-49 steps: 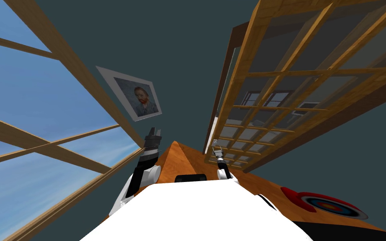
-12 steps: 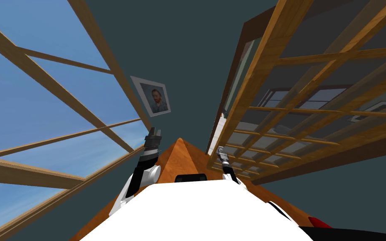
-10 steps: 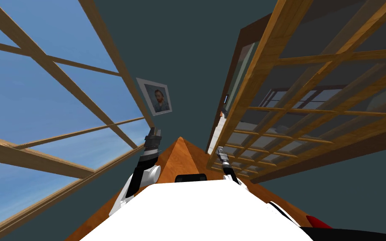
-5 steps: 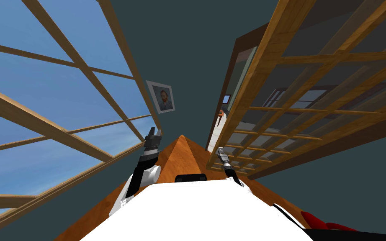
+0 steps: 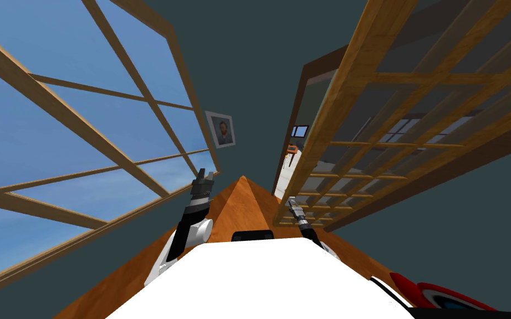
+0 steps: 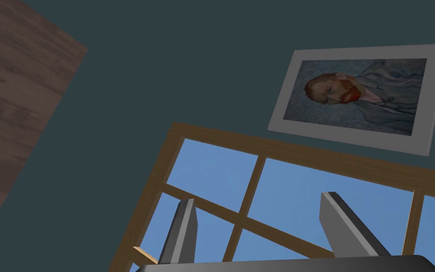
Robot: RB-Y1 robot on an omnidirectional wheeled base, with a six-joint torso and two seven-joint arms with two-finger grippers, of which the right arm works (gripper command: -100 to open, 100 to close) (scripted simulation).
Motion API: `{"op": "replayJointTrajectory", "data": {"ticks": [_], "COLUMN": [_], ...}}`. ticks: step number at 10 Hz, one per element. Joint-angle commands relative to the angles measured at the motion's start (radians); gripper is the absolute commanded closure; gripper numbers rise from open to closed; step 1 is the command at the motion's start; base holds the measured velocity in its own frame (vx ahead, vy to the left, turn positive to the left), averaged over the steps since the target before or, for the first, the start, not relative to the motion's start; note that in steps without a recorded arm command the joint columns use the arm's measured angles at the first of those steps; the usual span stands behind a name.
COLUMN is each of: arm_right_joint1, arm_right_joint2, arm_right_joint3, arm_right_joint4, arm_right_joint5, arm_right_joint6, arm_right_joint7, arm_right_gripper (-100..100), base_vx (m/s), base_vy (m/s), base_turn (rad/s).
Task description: Pull the door open
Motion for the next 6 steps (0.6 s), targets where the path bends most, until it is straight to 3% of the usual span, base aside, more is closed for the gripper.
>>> {"op": "replayJointTrajectory", "data": {"ticks": [1,2,6], "arm_right_joint1": [0.0,0.017,0.044], "arm_right_joint2": [0.0,-0.015,-0.046], "arm_right_joint3": [0.0,0.019,0.05], "arm_right_joint4": [0.0,0.005,0.017], "arm_right_joint5": [0.0,0.01,0.026], "arm_right_joint6": [0.0,-0.028,-0.09], "arm_right_joint7": [0.0,-0.021,-0.061], "arm_right_gripper": [100,100,100], "base_vx": [-0.09,-0.153,-0.204], "base_vy": [-0.026,-0.04,-0.073], "base_turn": [0.02,0.145,0.124]}}
